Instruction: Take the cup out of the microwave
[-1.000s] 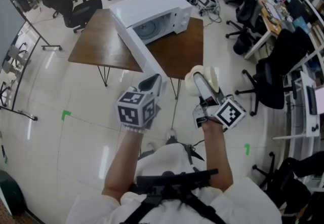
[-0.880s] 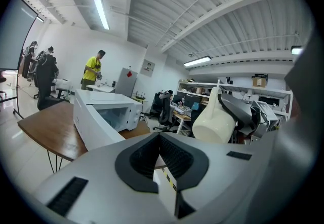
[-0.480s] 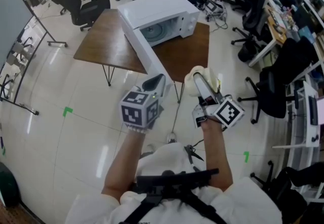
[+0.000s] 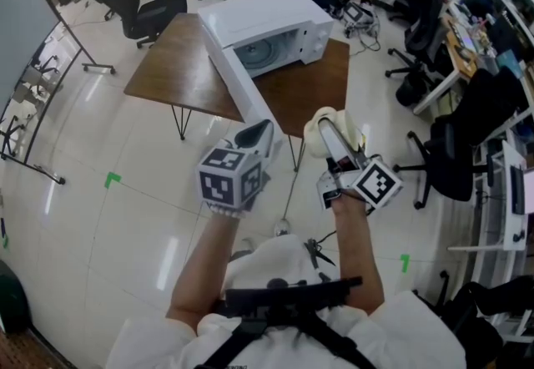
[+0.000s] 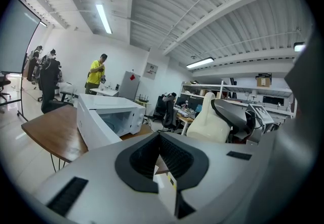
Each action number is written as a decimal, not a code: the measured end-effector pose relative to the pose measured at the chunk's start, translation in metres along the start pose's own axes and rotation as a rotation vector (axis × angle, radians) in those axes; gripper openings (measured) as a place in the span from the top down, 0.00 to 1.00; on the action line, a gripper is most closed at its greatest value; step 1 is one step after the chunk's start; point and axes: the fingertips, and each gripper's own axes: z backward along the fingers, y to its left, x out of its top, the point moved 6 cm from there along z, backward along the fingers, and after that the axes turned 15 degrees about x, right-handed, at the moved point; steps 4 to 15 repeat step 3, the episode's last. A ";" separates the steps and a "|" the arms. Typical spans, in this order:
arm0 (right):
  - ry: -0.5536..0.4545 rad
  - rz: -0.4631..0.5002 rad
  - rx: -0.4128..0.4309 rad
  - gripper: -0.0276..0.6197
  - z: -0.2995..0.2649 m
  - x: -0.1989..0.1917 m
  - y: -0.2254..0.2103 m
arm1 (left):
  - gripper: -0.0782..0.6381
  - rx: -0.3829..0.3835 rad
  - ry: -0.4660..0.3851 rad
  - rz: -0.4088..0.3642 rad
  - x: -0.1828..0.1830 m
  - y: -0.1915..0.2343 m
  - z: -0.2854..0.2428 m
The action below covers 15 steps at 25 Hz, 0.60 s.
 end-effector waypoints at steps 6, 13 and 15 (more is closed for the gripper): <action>0.002 -0.005 0.004 0.18 0.000 0.001 -0.002 | 0.91 0.002 0.000 0.000 -0.001 -0.001 -0.002; 0.002 -0.005 0.004 0.18 0.000 0.001 -0.002 | 0.91 0.002 0.000 0.000 -0.001 -0.001 -0.002; 0.002 -0.005 0.004 0.18 0.000 0.001 -0.002 | 0.91 0.002 0.000 0.000 -0.001 -0.001 -0.002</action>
